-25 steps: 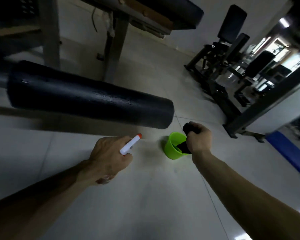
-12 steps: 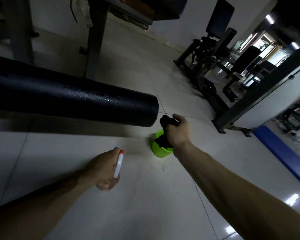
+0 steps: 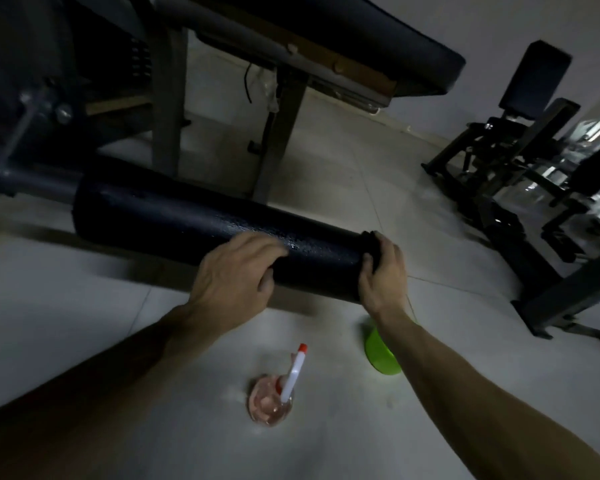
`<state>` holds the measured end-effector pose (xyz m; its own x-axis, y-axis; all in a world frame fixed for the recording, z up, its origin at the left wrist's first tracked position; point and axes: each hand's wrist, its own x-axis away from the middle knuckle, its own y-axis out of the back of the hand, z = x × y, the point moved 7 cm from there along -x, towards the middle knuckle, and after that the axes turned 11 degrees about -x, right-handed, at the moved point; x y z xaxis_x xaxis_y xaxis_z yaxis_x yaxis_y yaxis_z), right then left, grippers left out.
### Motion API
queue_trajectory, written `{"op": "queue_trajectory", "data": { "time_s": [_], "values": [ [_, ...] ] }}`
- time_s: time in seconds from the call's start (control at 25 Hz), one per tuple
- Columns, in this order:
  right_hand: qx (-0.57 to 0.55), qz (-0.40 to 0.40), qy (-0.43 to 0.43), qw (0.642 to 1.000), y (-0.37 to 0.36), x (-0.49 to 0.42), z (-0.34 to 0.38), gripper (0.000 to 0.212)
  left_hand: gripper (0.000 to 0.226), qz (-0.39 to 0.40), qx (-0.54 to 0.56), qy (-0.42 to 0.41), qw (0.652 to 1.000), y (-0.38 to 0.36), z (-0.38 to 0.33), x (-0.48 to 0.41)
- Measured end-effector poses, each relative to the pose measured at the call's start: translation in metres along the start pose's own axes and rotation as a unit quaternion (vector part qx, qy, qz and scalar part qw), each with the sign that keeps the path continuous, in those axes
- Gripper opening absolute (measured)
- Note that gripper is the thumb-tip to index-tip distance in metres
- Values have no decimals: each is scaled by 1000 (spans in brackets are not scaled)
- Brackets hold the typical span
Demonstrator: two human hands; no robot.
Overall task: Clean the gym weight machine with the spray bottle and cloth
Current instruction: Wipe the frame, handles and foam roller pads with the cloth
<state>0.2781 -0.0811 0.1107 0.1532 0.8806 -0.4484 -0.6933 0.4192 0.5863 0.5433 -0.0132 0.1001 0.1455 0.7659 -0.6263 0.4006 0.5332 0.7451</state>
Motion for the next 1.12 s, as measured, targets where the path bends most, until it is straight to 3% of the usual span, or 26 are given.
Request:
{"op": "queue_trajectory", "data": {
  "time_s": [0.12, 0.24, 0.4, 0.52, 0.6, 0.76, 0.88, 0.96, 1.12],
  "values": [
    [18, 8, 61, 998, -20, 8, 26, 54, 65, -42, -72, 62, 995, 26, 42, 0],
    [26, 58, 152, 986, -67, 30, 77, 64, 93, -50, -81, 200, 975, 50, 96, 15],
    [29, 132, 223, 966, -139, 43, 142, 69, 111, -50, 5, 364, 930, 68, 170, 56],
    [32, 161, 272, 948, -175, 50, 185, 72, 90, -44, 215, 481, 849, 64, 206, 82],
    [33, 178, 314, 932, -200, 59, 216, 73, 59, -17, 319, 487, 813, 51, 213, 87],
    [7, 228, 380, 896, -255, 67, 279, 70, 59, -33, 376, 448, 811, 47, 221, 89],
    [6, 282, 457, 843, -278, 80, 310, 53, 59, -57, 414, 437, 796, 39, 222, 86],
    [26, 303, 505, 808, -273, 81, 307, 47, 57, -83, 424, 439, 788, 37, 222, 86],
    [73, 278, 533, 796, -218, 70, 246, 51, 44, -90, 392, 444, 801, 35, 220, 82]
  ]
}}
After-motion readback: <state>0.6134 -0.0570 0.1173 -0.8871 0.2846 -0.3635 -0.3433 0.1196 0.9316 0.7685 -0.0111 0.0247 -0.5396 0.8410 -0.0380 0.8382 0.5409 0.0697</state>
